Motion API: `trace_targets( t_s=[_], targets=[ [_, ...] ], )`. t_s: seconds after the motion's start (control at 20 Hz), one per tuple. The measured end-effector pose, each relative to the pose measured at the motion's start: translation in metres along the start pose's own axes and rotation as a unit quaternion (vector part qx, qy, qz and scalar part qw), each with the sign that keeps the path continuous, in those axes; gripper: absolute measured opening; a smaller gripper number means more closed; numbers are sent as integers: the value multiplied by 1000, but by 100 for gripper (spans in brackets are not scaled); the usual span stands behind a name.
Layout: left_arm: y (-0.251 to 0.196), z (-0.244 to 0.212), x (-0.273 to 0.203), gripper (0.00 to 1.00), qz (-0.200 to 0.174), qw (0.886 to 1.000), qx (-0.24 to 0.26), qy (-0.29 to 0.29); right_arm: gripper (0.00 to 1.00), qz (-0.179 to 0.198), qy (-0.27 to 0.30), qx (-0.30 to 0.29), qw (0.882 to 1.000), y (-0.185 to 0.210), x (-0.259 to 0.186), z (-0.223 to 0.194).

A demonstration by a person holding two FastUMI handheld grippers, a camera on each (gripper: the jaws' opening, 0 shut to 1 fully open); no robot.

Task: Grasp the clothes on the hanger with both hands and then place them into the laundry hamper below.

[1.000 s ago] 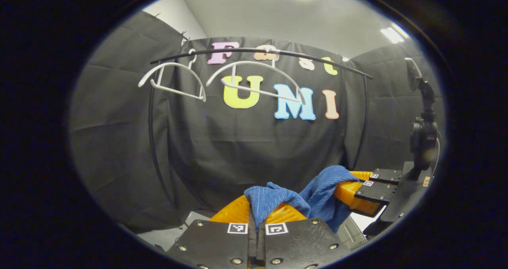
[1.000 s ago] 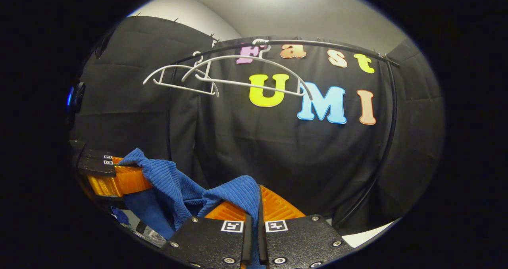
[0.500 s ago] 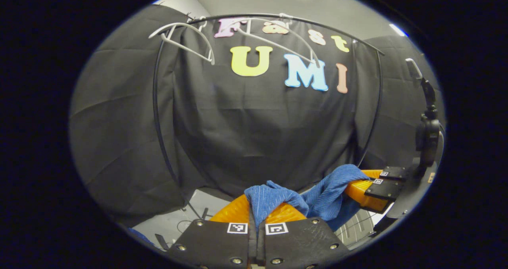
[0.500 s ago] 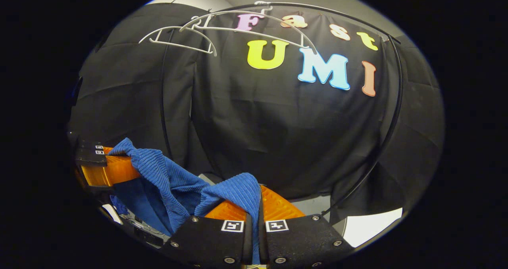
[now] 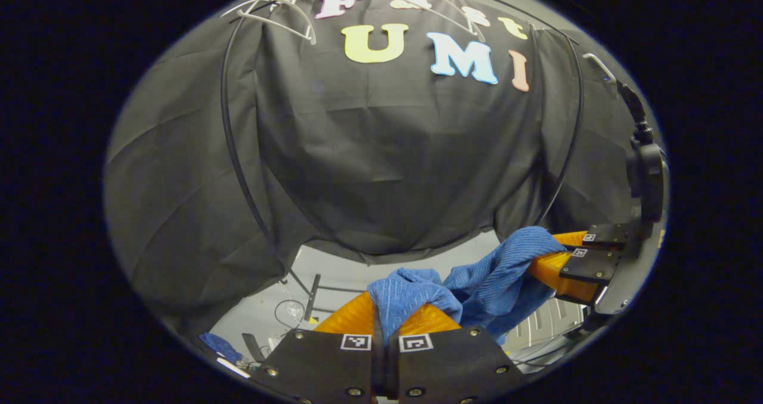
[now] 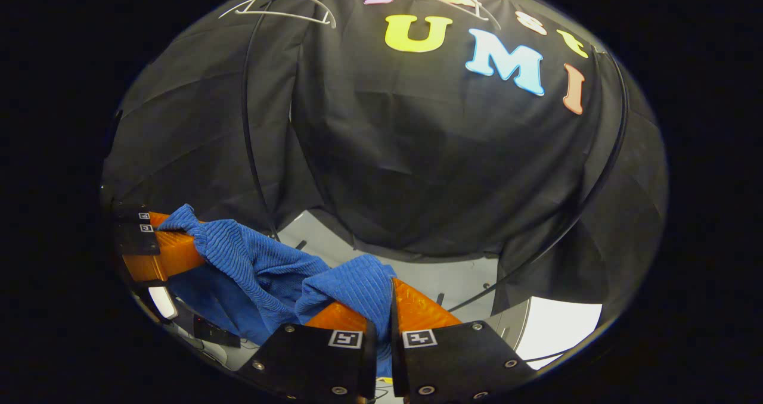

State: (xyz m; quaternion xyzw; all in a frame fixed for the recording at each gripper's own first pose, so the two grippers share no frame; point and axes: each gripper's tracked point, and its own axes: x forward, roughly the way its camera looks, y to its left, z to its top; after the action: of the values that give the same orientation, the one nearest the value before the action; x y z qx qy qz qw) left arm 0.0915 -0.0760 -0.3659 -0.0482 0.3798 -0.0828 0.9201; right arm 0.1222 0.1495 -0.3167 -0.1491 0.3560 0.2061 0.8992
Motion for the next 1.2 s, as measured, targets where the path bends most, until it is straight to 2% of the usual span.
trace_targets(
  t_s=[0.2,0.25,0.35,0.4,0.45,0.6,0.7,0.75,1.0,1.1,1.15,1.2],
  targets=[
    [5,-32,6,3,5,999,5,48,14,12,59,13,998,7,8,-34],
    [6,-40,8,7,4,998,4,56,15,17,68,14,997,7,8,-39],
    [9,-53,10,5,0,998,0,70,20,32,78,14,996,11,9,-44],
    [11,-59,8,6,2,997,-5,78,27,31,75,15,997,12,9,-46],
    [11,-60,7,19,0,997,-10,78,33,28,71,17,997,11,6,-45],
    [15,-45,3,60,5,998,-19,55,80,23,59,27,998,12,1,-44],
    [20,-34,-4,87,12,999,-15,42,93,18,53,30,998,13,-3,-41],
    [21,-30,-7,100,14,999,-12,36,94,17,48,31,998,13,-6,-38],
    [20,3,-30,96,5,1000,1,-10,94,4,-14,45,999,12,-33,-5],
    [18,29,-45,95,0,999,5,-39,94,-7,-51,53,997,5,-54,19],
    [18,44,-55,100,-2,998,7,-57,94,-14,-70,57,996,1,-66,30],
    [19,62,-69,96,-2,997,11,-81,95,-20,-88,63,994,-2,-76,40]
  ],
)
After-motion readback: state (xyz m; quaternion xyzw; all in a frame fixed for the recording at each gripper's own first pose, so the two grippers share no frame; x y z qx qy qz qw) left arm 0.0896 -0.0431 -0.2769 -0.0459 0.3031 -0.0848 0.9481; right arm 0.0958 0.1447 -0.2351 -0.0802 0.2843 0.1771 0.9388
